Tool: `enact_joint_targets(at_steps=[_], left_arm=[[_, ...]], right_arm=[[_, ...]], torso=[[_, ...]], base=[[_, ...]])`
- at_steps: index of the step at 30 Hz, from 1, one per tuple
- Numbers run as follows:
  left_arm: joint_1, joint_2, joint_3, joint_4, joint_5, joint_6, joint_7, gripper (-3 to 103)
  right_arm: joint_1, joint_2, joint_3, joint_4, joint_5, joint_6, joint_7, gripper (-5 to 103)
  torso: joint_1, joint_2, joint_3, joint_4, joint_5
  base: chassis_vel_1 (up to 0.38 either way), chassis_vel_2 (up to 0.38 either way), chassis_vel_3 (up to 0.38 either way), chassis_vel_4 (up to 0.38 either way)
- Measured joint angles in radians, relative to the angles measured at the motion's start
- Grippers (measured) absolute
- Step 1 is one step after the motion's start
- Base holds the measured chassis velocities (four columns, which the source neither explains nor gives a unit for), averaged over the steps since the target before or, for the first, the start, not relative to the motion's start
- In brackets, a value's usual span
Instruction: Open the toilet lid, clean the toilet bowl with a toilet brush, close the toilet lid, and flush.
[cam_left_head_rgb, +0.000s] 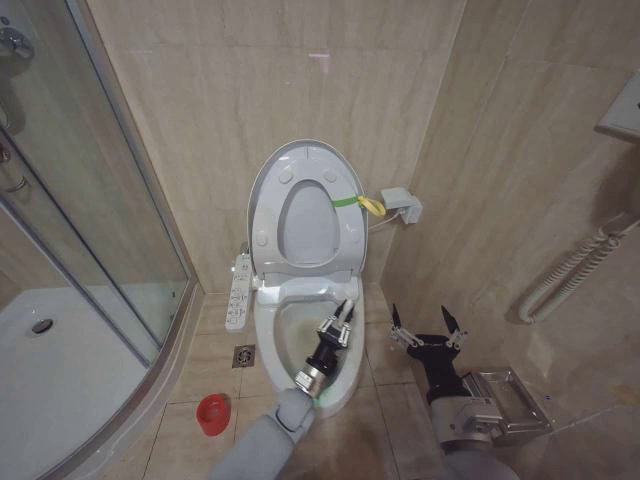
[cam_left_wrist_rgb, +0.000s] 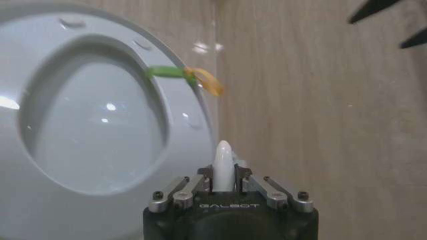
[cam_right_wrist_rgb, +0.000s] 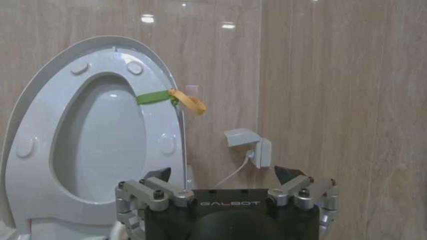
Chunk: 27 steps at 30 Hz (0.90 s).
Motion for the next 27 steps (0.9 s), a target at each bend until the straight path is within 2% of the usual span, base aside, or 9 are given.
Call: enact_joint_targets(at_steps=[5, 10, 20, 27], left_arm=[[-0.013, 0.005, -0.017, -0.038, 0.001, 0.0, -0.011, 22], [0.0, -0.003, 0.005, -0.05, -0.011, 0.0, -0.006, 22], [0.006, -0.048, 0.045, 0.071, -0.026, 0.0, 0.025, 22], [-0.028, -0.048, 0.057, 0.014, -0.041, 0.0, 0.03, 22]], right_arm=[[0.0, 0.0, 0.0, 0.0, 0.0, 0.0, 0.0, 100], [0.0, 0.0, 0.0, 0.0, 0.0, 0.0, 0.0, 100], [0.0, 0.0, 0.0, 0.0, 0.0, 0.0, 0.0, 100], [0.0, 0.0, 0.0, 0.0, 0.0, 0.0, 0.0, 100]], torso=[[0.0, 0.0, 0.0, -0.0002, -0.0001], [0.0, 0.0, 0.0, -0.0003, -0.0001], [0.0, 0.0, 0.0, -0.0002, 0.0], [0.0, 0.0, 0.0, -0.0005, -0.0001]], base=[[0.0, 0.0, 0.0, 0.0], [0.0, 0.0, 0.0, 0.0], [0.0, 0.0, 0.0, 0.0], [0.0, 0.0, 0.0, 0.0]])
